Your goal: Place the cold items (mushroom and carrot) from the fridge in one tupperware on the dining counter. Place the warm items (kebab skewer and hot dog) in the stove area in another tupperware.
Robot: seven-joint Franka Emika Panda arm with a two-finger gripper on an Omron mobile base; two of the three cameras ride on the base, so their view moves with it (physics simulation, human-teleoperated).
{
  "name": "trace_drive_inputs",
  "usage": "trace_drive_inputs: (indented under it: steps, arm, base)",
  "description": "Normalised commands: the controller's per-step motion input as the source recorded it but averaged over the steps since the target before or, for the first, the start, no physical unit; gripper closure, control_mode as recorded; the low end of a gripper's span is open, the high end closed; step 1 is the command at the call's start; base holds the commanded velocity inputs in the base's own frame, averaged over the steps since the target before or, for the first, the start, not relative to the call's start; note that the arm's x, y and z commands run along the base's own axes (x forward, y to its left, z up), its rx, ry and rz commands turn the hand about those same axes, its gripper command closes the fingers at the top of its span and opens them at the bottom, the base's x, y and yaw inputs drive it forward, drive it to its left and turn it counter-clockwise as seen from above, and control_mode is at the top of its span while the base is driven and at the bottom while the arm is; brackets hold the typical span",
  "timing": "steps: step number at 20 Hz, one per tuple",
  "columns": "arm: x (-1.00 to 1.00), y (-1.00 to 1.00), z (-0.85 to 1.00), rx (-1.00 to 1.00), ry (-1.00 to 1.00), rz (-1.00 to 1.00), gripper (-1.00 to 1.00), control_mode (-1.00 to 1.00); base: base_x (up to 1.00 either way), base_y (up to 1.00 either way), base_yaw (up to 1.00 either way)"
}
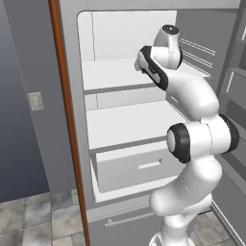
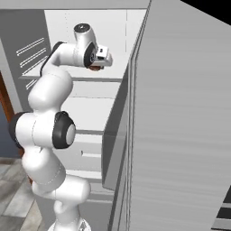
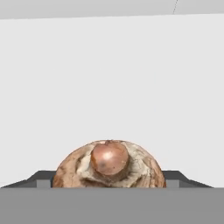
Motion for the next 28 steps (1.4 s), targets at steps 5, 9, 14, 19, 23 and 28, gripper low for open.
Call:
trace_drive_inputs:
  steps: [5,9,14,19,23,28]
  arm:
    - [-0.87,-0.01,-0.08,0.01,-0.14,0.0,1.0,-1.0]
    - [-1.0,-0.01,0.0,0.0,-0.03,-0.04,1.0,-1.0]
    - [-1.0,-0.07,0.05,0.03,0.0,-0.05,1.0,-1.0]
    - [-1.0,0.0,0.15,0.02,0.01,-0.07,1.0,-1.0]
    - [-1.0,0.04,0.07,0.0,0.06,-0.04,1.0,-1.0]
    - [-0.9,0.14,-0.02,0.0,0.03,-0.01,1.0,-1.0]
  base:
    - [0.0,0.0,0.0]
    - [0.0,0.0,0.0]
    - [0.0,0.0,0.0]
    - [0.0,0.0,0.0]
    - [0.0,0.0,0.0]
    - [0.0,0.0,0.0]
